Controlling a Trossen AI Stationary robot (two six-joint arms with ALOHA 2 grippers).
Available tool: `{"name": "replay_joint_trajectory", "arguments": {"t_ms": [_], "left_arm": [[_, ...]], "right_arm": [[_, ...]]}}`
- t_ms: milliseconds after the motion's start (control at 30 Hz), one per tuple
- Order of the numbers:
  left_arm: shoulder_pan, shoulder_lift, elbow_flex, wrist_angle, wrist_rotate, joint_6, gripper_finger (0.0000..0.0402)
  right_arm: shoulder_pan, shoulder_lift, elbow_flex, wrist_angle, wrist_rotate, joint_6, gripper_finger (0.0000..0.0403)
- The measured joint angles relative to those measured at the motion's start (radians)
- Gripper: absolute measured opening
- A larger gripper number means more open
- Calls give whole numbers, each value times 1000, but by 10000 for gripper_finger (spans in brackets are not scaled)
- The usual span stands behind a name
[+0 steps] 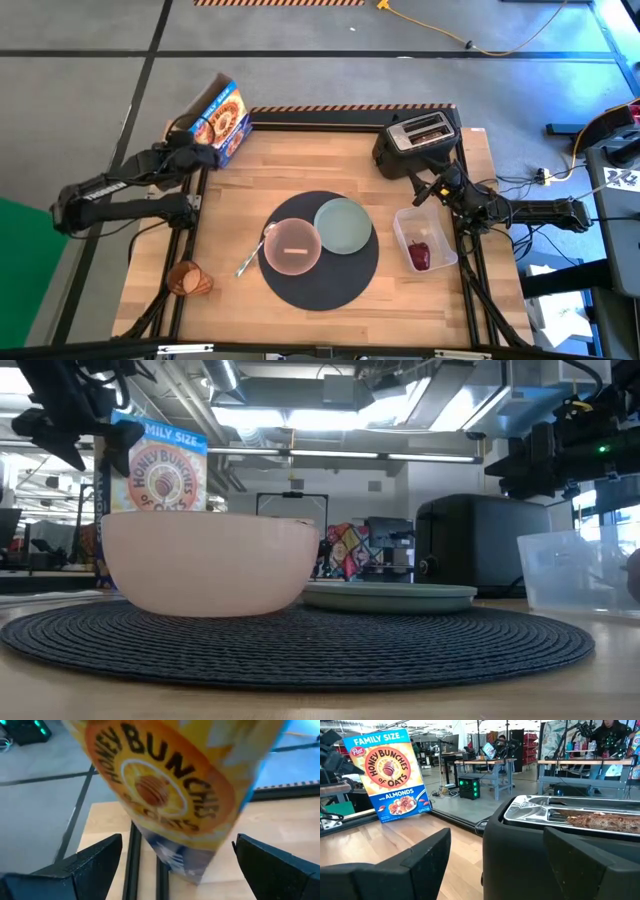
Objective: Arrange a breakfast setting
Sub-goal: Pour the cereal from the cereal box into the pink bowl
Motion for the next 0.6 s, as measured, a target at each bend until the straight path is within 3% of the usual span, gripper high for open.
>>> {"name": "replay_joint_trajectory", "arguments": {"t_ms": [267, 600], "left_arm": [[121, -1, -73, 237, 82, 296, 375], [227, -1, -80, 351, 237, 408, 375]], "right_arm": [[0, 0, 0, 0, 0, -5, 305], [0, 0, 0, 3, 0, -5, 305]]}}
